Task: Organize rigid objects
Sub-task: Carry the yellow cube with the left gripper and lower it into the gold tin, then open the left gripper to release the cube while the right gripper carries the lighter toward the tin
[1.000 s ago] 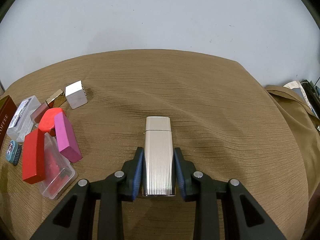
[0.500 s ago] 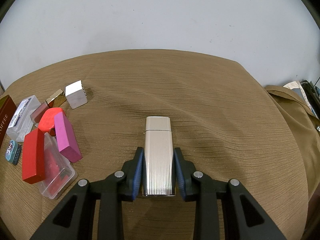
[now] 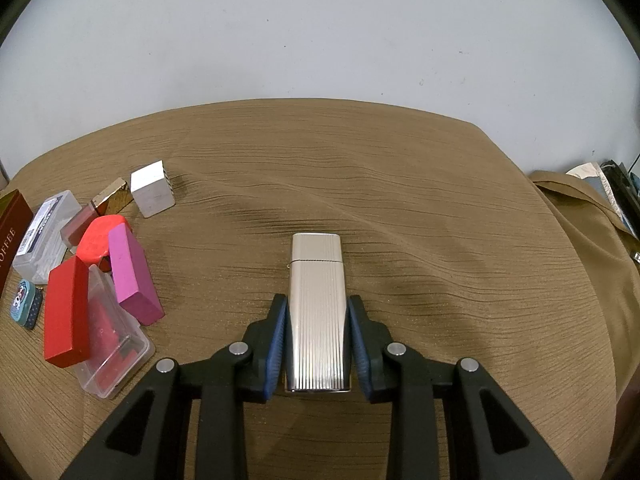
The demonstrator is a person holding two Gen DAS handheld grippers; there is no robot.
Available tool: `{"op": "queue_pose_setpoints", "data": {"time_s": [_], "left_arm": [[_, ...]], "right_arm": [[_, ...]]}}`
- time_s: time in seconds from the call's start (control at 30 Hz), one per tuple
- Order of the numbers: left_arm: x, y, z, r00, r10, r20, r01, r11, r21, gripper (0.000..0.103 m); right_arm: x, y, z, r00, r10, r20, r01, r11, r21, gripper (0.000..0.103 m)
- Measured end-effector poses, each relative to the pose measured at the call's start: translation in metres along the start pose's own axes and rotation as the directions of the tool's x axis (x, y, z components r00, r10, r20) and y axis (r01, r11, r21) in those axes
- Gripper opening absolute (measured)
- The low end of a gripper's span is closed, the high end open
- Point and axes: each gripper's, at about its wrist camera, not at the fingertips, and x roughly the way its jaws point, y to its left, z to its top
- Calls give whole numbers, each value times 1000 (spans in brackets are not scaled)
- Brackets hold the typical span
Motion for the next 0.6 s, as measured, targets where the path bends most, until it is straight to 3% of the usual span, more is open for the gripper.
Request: {"op": "queue_pose_setpoints", "data": {"time_s": [0.6], "left_arm": [[20, 14, -1, 999, 10, -36, -11, 1000, -16, 31]], "right_arm": [[2, 0, 1, 1000, -2, 0, 2, 1000, -8, 31]]}}
